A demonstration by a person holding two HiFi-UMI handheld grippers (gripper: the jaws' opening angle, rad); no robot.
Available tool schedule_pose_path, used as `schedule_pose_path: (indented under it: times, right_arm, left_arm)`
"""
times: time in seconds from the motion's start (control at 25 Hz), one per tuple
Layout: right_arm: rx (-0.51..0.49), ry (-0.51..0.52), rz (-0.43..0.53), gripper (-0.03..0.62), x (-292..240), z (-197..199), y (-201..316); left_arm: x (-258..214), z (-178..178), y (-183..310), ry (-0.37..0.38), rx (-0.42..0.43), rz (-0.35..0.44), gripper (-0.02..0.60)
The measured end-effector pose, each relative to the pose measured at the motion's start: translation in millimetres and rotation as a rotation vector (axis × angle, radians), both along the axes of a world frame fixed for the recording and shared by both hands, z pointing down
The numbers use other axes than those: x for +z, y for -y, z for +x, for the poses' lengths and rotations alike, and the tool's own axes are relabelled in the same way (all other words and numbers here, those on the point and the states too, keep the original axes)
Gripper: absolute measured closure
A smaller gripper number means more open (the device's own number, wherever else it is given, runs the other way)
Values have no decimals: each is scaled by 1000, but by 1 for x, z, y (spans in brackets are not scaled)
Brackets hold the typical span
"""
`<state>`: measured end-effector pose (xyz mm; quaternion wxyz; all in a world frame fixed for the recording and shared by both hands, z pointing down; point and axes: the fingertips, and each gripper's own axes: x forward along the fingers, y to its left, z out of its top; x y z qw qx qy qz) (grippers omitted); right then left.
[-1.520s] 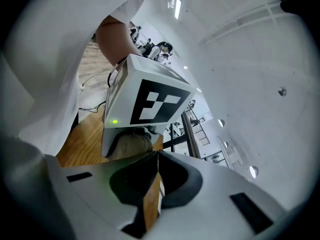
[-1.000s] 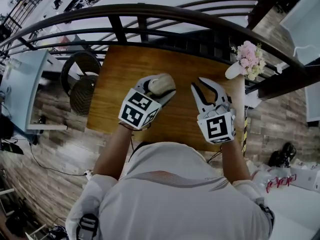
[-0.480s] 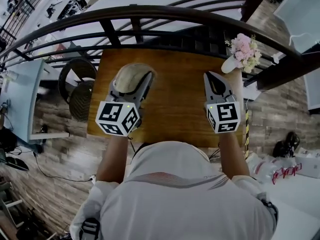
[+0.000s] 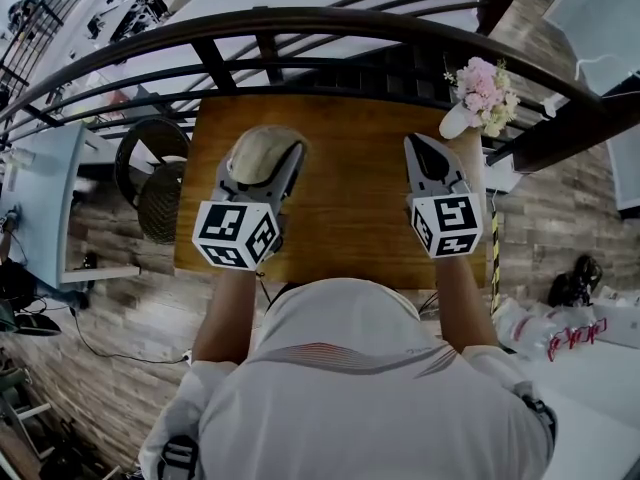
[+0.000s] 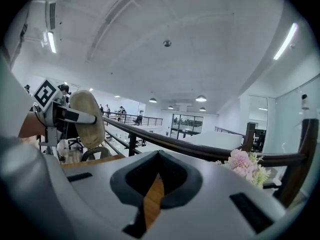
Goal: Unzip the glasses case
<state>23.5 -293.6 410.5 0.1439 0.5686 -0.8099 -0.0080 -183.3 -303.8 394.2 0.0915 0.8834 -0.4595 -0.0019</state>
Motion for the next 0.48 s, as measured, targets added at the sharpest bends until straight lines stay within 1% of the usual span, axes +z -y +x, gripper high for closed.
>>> schedule_pose_path:
  times: [0.12,0.28,0.48]
  right_arm:
    - [-1,9,5,543,-2,2,0]
    - [2,5,0,543,3,3,-1]
    - [-5,3,-5,543,5,0,-2]
  left_arm:
    - [1,3,-2,9,2,0,295]
    - [6,6,-3,38,10,0,295]
    - [7,9,-3,44,21,-3,295]
